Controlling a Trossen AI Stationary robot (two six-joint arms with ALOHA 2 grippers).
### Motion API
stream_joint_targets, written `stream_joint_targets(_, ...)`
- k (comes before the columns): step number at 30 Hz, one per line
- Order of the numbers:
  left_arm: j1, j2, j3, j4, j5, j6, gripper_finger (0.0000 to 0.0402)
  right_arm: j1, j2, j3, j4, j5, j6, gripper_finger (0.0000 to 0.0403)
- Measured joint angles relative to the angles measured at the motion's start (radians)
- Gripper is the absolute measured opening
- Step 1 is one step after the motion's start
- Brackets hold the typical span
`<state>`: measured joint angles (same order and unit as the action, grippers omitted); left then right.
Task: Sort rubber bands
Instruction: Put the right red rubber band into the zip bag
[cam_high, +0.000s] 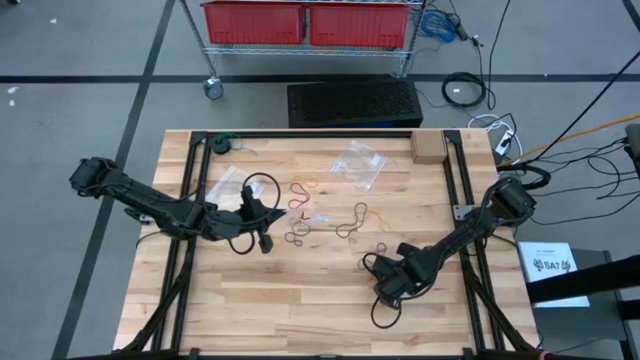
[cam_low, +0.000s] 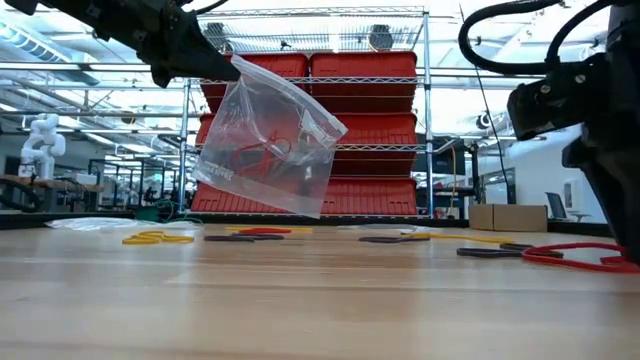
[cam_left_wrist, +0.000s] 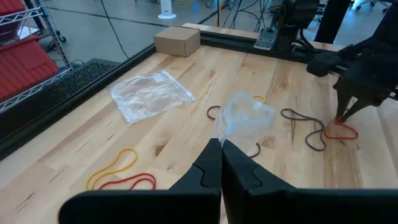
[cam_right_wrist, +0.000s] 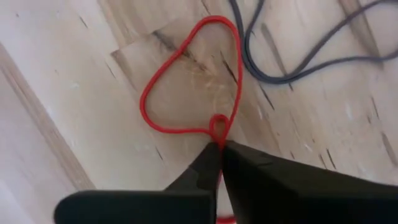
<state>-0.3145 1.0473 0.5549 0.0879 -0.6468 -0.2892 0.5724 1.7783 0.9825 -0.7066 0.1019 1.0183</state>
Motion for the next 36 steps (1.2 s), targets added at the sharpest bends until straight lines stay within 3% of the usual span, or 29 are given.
stream_joint_targets(12,-0.001,0.0,0.0,0.001,0.019,-0.002,0.0,-0.035,-0.072,0.152,-0.022,0.208,-0.166,0.0)
stream_joint_targets(25,-0.002,0.0,0.0,0.007,0.053,-0.014,0.0,-0.23,-0.073,0.391,-0.016,0.525,-0.668,0.0)
stream_joint_targets(30,-0.002,0.0,0.0,0.008,0.085,-0.02,0.0,-0.282,-0.073,0.412,0.107,0.551,-0.881,0.0)
stream_joint_targets(36,-0.002,0.0,0.0,0.01,0.093,-0.021,0.0,-0.334,-0.042,0.412,0.19,0.541,-1.011,0.0)
